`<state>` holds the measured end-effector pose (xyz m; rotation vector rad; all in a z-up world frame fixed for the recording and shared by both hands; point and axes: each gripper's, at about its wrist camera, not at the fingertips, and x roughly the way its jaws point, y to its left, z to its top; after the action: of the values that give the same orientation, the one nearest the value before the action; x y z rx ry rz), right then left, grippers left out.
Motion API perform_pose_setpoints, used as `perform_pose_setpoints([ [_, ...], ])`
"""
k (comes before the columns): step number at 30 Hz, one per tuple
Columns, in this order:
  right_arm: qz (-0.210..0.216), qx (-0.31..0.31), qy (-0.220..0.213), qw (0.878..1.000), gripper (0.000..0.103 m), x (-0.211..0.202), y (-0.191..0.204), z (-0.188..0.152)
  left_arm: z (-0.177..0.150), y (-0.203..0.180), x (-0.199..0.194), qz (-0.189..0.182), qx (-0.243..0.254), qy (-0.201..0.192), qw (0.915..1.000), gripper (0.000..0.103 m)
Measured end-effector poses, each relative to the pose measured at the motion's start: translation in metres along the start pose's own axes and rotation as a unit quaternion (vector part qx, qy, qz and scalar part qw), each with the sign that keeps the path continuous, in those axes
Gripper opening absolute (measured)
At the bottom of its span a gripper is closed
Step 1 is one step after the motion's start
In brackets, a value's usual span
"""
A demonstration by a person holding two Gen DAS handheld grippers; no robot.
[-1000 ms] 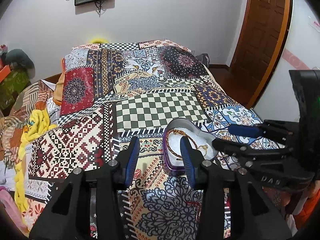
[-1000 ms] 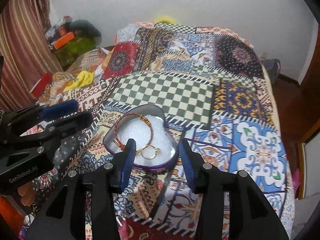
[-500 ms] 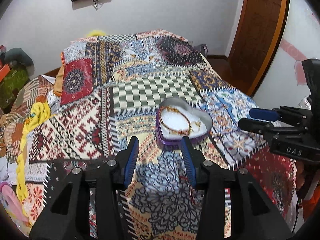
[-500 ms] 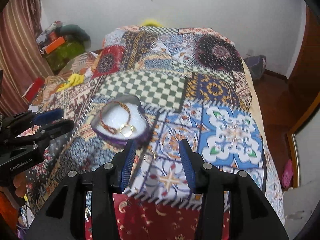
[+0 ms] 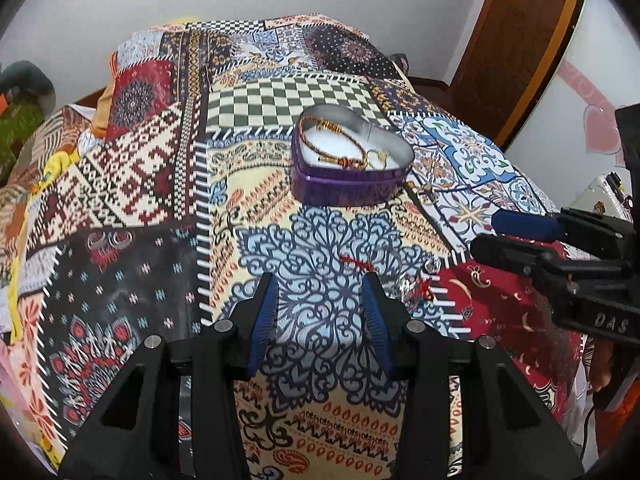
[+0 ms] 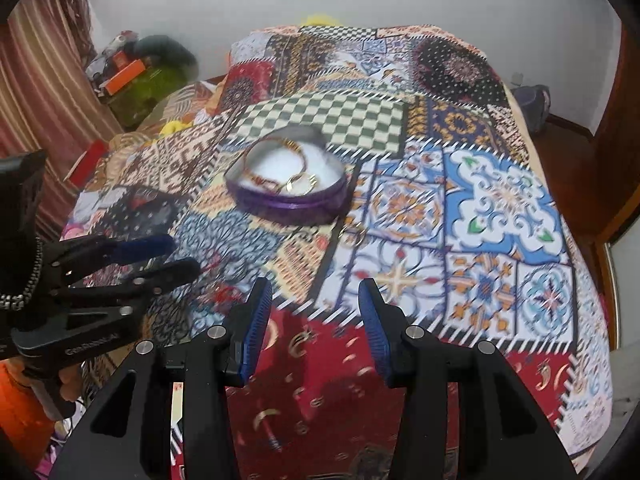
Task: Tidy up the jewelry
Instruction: 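Grasp a red string bracelet from the bed with the left gripper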
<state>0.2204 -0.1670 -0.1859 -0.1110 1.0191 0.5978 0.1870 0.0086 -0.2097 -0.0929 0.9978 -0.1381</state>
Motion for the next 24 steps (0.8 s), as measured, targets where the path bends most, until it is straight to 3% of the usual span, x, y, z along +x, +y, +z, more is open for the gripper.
perform_pose_setpoints([
  [5,0.004,-0.004,0.011,1.0,0.041,0.006,0.006,-0.007,-0.002,-0.003,-0.003,-0.01,0.002,-0.005,0.9999,0.042],
  [11,0.003,-0.008,0.012,1.0,0.041,0.012,0.009,-0.008,-0.002,-0.007,0.001,-0.013,0.012,-0.004,0.9998,0.024],
  [21,0.018,-0.03,0.011,0.999,0.041,0.021,0.021,-0.006,-0.002,0.001,0.011,-0.05,-0.012,0.002,0.9987,0.002],
  [24,0.017,-0.043,0.007,0.999,0.038,0.023,0.026,-0.006,-0.003,0.001,0.009,-0.048,-0.012,-0.003,0.9988,0.0],
])
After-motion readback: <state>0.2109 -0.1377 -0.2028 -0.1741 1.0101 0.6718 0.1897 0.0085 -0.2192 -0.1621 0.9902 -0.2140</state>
